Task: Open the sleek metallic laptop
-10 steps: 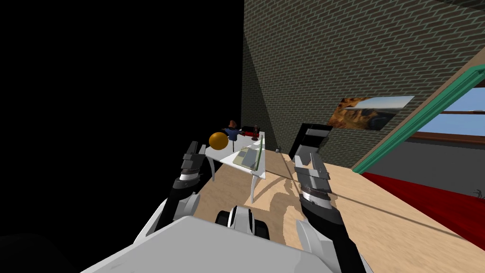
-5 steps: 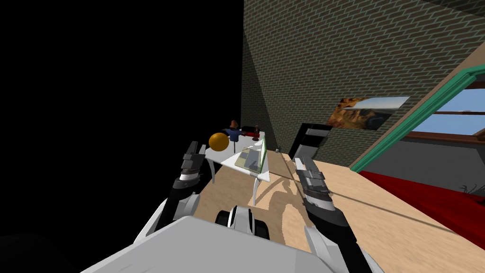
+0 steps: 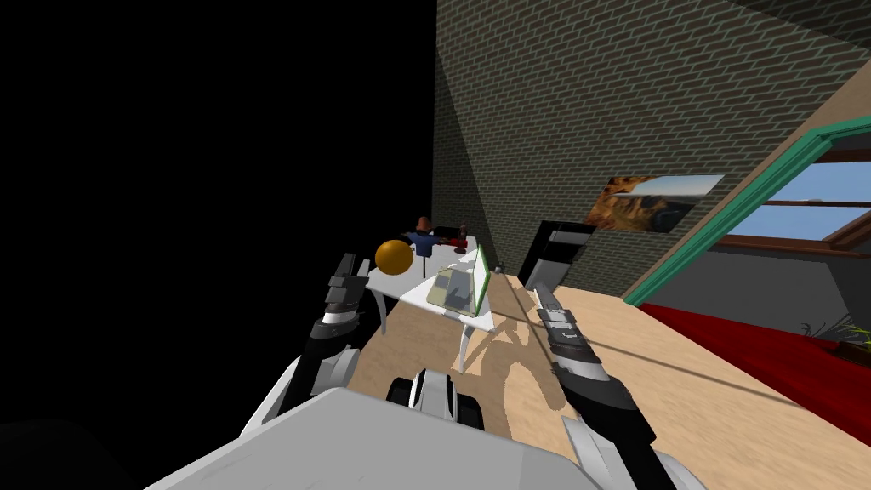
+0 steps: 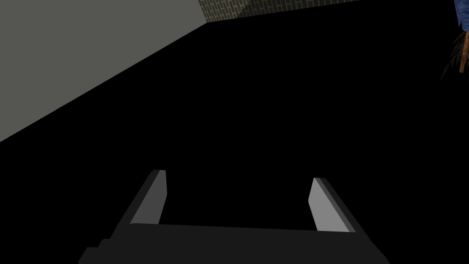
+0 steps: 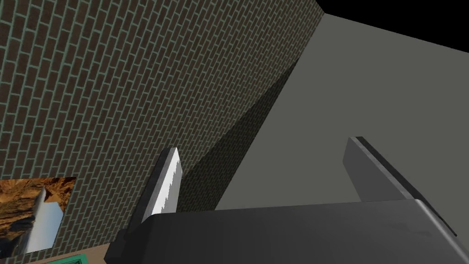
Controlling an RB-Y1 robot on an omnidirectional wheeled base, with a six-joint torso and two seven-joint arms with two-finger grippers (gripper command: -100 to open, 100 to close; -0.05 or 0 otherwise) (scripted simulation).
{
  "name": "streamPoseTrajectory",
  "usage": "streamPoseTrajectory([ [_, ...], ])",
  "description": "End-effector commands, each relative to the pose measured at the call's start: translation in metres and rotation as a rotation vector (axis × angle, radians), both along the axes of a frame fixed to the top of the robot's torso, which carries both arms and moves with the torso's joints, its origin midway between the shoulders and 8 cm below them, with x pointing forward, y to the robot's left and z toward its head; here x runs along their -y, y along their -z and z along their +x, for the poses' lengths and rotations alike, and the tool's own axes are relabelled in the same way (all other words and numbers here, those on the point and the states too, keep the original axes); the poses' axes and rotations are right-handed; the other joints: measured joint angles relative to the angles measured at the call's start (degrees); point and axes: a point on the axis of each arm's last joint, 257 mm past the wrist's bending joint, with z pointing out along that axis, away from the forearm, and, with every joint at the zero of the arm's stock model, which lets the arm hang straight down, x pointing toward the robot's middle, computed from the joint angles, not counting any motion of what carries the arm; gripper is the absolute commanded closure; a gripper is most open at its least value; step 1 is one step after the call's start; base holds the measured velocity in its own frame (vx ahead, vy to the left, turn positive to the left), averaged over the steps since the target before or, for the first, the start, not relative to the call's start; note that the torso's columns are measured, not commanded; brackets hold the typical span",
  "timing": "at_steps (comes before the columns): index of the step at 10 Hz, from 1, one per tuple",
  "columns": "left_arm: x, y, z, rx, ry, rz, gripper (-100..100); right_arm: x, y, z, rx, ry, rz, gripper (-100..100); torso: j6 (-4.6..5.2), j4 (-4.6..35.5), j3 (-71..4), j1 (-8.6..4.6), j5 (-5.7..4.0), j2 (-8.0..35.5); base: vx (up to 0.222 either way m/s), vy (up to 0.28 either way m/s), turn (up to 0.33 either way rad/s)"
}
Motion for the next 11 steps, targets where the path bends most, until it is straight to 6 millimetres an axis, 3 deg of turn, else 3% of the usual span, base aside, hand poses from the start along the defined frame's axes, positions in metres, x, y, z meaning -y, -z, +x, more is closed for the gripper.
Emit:
streamPoseTrajectory([
  [1, 0.0, 0.0, 0.0, 0.0, 0.0, 0.0, 0, 0.008, 0.013, 0.004, -0.041, 0.064, -0.118, -100, -0.01, -0.01, -0.01, 0.08, 0.02, -0.03, 0.053, 0.113, -0.052],
  [11, 0.0, 0.0, 0.0, 0.0, 0.0, 0.0, 0, 0.048, 0.052, 0.012, -0.171, 0.258, -0.555, -100, 0.0, -0.01, -0.03, 0.08, 0.03, -0.05, 0.048, 0.097, -0.047],
])
